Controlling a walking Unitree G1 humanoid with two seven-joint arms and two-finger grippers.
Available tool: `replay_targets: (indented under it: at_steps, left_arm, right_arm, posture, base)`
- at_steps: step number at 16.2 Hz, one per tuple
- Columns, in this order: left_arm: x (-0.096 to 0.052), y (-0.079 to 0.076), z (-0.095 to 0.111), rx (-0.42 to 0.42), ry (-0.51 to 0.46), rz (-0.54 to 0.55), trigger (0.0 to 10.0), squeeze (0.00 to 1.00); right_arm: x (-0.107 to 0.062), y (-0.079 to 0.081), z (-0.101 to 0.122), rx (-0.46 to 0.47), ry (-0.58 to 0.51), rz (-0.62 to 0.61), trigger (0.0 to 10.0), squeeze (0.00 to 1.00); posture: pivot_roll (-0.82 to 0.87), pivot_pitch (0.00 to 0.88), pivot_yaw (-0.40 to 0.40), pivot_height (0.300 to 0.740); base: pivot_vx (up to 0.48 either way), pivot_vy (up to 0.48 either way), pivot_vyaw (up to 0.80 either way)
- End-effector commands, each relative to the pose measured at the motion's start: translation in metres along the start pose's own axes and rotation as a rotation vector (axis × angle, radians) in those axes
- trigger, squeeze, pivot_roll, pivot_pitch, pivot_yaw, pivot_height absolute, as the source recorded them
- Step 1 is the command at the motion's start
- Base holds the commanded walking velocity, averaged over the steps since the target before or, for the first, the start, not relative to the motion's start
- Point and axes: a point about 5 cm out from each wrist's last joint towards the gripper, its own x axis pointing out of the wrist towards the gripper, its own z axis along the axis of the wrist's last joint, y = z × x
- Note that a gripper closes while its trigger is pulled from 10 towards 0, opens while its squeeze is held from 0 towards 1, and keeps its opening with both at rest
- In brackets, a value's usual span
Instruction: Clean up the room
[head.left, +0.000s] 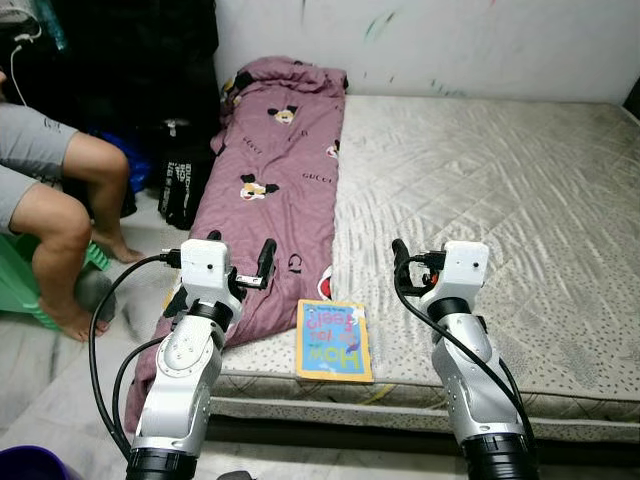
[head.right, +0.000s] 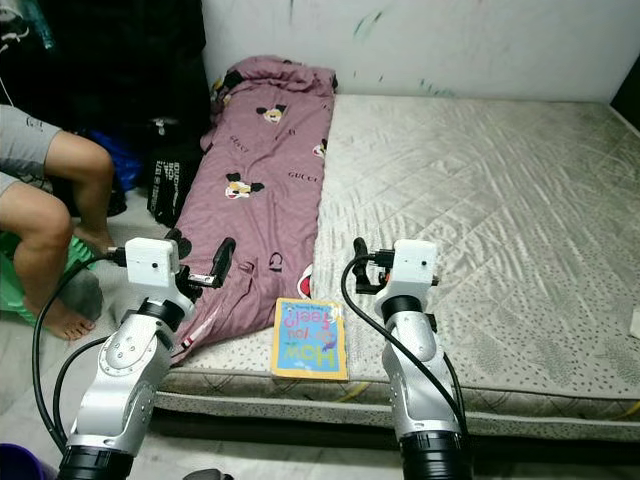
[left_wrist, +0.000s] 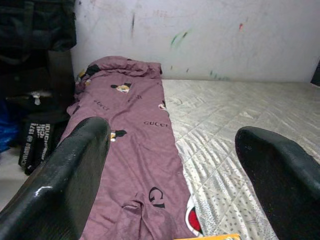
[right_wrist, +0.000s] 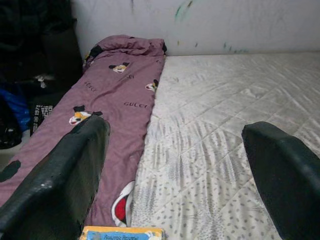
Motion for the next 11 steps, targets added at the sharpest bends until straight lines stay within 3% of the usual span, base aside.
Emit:
replay_targets:
  at_steps: [1,9,11]
  left_arm:
    - [-0.0006,-0.0002,0.0035,0.005,-0.018,-0.010,10.0,0.00]
    - [-0.0020,-0.0022,0.0026,-0.004,-0.018,-0.036,10.0,0.00]
    - [-0.0010,-0.0019,0.0000,0.005,0.008,-0.023,10.0,0.00]
  right_arm:
    - [0.0012,0.0010,0.0022,-0.003,-0.008,0.008,10.0,0.00]
    - [0.0002,0.0016,0.0005,-0.003,-0.002,0.012,10.0,0.00]
    - [0.0003,0.0013,0.0005,-0.003,-0.002,0.011,10.0,0.00]
  posture:
    - [-0.02,0.000,0.003,0.740]
    - [-0.02,0.000,0.003,0.740]
    - [-0.01,0.000,0.003,0.740]
  base:
    - [0.285,0.000,0.00]
    - [0.331,0.000,0.00]
    - [0.000,0.000,0.00]
